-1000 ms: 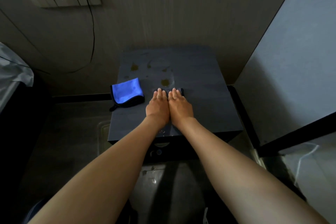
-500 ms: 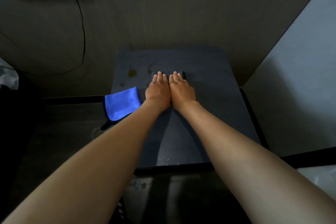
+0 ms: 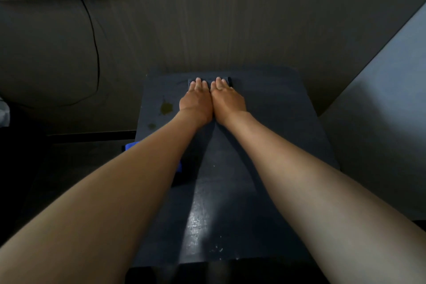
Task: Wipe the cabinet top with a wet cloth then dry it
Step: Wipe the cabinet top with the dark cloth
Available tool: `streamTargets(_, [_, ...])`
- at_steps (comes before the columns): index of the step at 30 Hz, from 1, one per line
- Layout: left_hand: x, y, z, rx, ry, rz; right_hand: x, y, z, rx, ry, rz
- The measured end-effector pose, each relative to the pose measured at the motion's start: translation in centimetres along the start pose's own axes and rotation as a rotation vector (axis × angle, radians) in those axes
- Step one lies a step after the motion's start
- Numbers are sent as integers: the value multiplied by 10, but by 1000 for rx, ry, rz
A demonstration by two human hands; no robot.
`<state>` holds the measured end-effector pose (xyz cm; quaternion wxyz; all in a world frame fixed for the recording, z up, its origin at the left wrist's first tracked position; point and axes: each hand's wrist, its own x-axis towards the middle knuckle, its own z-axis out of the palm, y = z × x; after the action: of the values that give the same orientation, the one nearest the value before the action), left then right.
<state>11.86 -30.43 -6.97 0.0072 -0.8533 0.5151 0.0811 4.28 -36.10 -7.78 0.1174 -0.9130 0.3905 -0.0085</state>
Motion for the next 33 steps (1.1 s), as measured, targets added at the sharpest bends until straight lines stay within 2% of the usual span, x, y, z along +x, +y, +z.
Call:
streamTargets(17, [46,-59,0,-22,13,-3,54,-39,9,-30,39,-27])
streamTargets(33, [-7,-109,4,16,2,-87,23,-100,26,-6,35,-98])
